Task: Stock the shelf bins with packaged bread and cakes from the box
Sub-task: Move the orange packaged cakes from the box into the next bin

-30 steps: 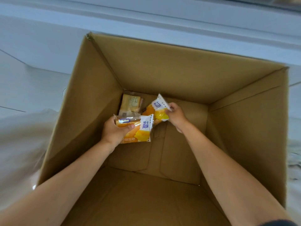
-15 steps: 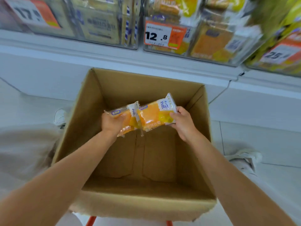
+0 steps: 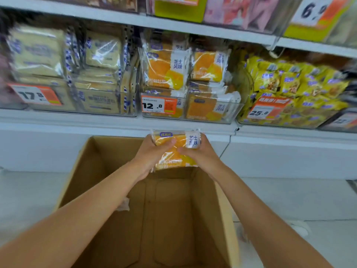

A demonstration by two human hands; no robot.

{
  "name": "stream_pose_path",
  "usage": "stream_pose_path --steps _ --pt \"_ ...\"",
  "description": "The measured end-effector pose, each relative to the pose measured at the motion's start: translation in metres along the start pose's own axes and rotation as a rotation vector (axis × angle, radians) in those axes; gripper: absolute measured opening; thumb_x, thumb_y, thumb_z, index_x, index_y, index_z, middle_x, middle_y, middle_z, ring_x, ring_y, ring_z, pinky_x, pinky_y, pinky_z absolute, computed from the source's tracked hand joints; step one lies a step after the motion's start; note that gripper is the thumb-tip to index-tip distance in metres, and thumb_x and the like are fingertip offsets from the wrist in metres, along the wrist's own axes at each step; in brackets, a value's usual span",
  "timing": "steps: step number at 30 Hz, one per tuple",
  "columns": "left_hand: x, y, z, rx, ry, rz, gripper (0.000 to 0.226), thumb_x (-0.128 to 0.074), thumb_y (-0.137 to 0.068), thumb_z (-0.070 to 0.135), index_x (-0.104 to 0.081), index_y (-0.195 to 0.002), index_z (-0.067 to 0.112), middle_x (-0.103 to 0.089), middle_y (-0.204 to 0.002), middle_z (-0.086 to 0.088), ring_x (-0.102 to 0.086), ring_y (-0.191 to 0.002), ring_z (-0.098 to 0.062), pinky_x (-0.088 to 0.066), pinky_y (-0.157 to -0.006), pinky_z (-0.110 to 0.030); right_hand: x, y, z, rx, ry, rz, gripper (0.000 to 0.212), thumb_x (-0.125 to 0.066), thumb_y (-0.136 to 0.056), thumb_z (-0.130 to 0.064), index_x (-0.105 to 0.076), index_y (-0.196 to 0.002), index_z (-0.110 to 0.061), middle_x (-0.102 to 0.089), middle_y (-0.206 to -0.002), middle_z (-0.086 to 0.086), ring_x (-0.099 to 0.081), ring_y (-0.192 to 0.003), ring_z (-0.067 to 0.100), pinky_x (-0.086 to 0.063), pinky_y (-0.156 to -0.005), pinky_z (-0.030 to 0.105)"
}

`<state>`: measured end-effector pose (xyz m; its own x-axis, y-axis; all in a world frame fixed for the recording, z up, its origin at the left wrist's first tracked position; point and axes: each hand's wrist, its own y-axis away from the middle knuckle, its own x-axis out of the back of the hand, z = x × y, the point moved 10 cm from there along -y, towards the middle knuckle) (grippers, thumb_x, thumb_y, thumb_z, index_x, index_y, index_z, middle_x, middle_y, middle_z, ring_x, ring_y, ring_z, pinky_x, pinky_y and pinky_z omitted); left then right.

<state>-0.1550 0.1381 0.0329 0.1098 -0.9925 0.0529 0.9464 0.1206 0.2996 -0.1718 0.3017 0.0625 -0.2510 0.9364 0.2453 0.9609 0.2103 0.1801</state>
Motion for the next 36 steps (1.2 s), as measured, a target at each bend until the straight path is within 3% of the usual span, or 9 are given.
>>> stream_pose_path --steps 5,9,13,16,20,23,29,33,36 --pt "-0.031 -0.033 0.101 -0.292 -0.211 -0.056 0.083 -0.080 -0.079 0.026 -0.032 -0.146 0.020 -0.060 -0.126 -0.003 -0.064 -0.098 -0.015 -0.047 -0.060 -0.016 0.072 -0.023 -0.077 0.249 0.019 0.231 0.061 -0.076 -0.081 -0.007 -0.037 -0.126 -0.019 -0.058 -0.101 -0.016 -0.059 -0.075 -0.019 -0.047 -0.064 0.005" --pt "-0.047 -0.047 0.182 -0.598 -0.427 0.062 0.094 -0.076 -0.084 0.034 -0.015 -0.156 0.024 -0.052 -0.137 -0.001 -0.054 -0.109 -0.012 -0.044 -0.074 -0.013 0.120 -0.047 -0.124 0.425 0.019 0.404 0.071 -0.078 -0.080 -0.009 -0.033 -0.135 -0.018 -0.057 -0.112 -0.012 -0.057 -0.086 -0.019 -0.048 -0.072 0.006" --pt "-0.054 -0.073 0.223 -0.745 -0.747 0.287 0.097 -0.068 -0.082 0.059 -0.016 -0.156 0.023 -0.051 -0.142 -0.002 -0.040 -0.135 -0.021 -0.032 -0.112 -0.041 0.142 -0.087 -0.137 0.455 0.003 0.476 0.077 -0.077 -0.081 -0.014 -0.031 -0.142 -0.013 -0.057 -0.125 0.002 -0.060 -0.104 0.006 -0.053 -0.087 0.019" --pt "-0.059 -0.093 0.231 -0.793 -0.864 0.362 0.095 -0.062 -0.084 0.062 -0.016 -0.156 0.021 -0.050 -0.142 -0.004 -0.036 -0.138 -0.021 -0.020 -0.114 -0.038 0.147 -0.111 -0.134 0.486 -0.015 0.515 0.072 -0.076 -0.082 -0.009 -0.032 -0.138 -0.011 -0.058 -0.115 0.000 -0.059 -0.091 0.000 -0.051 -0.076 0.014" --pt "-0.066 -0.102 0.231 -0.903 -1.112 0.480 0.094 -0.055 -0.087 0.064 -0.016 -0.156 0.011 -0.048 -0.144 -0.008 -0.028 -0.142 -0.022 -0.016 -0.115 -0.040 0.141 -0.140 -0.117 0.400 -0.009 0.443 0.068 -0.075 -0.083 -0.018 -0.033 -0.137 -0.017 -0.058 -0.120 -0.001 -0.060 -0.104 0.009 -0.052 -0.096 0.037" --pt "-0.062 -0.091 0.227 -1.018 -1.155 0.590 0.098 -0.043 -0.084 0.074 -0.021 -0.154 0.010 -0.040 -0.152 -0.010 -0.027 -0.146 -0.026 -0.018 -0.117 -0.047 0.144 -0.143 -0.112 0.395 -0.006 0.407 0.093 -0.079 -0.078 -0.020 -0.018 -0.149 -0.024 -0.049 -0.137 0.000 -0.055 -0.119 0.014 -0.049 -0.102 0.039" --pt "-0.056 -0.108 0.223 -0.972 -1.390 0.456 0.106 -0.035 -0.070 0.086 -0.011 -0.157 0.031 -0.024 -0.162 -0.006 -0.014 -0.151 -0.026 0.001 -0.120 -0.058 0.139 -0.141 -0.121 0.464 0.068 0.404 0.107 -0.077 -0.082 -0.012 0.000 -0.155 -0.025 -0.020 -0.159 -0.002 -0.028 -0.143 0.014 -0.031 -0.117 0.043" --pt "-0.057 -0.118 0.228 -0.938 -1.415 0.428 0.106 -0.051 -0.071 0.081 -0.011 -0.156 0.032 -0.022 -0.162 -0.006 -0.014 -0.151 -0.026 0.001 -0.119 -0.058 0.142 -0.138 -0.122 0.416 0.189 0.411 0.115 -0.079 -0.080 -0.026 0.008 -0.155 -0.024 -0.005 -0.162 -0.004 -0.012 -0.148 0.013 -0.019 -0.121 0.040" --pt "-0.064 -0.113 0.224 -1.100 -1.450 0.419 0.108 -0.051 -0.071 0.079 -0.014 -0.157 0.026 -0.015 -0.164 -0.007 -0.017 -0.151 -0.026 -0.006 -0.120 -0.056 0.146 -0.119 -0.123 0.498 0.397 0.486 0.117 -0.081 -0.077 -0.031 0.007 -0.154 -0.031 0.007 -0.163 -0.007 0.006 -0.146 0.000 -0.008 -0.118 0.019"
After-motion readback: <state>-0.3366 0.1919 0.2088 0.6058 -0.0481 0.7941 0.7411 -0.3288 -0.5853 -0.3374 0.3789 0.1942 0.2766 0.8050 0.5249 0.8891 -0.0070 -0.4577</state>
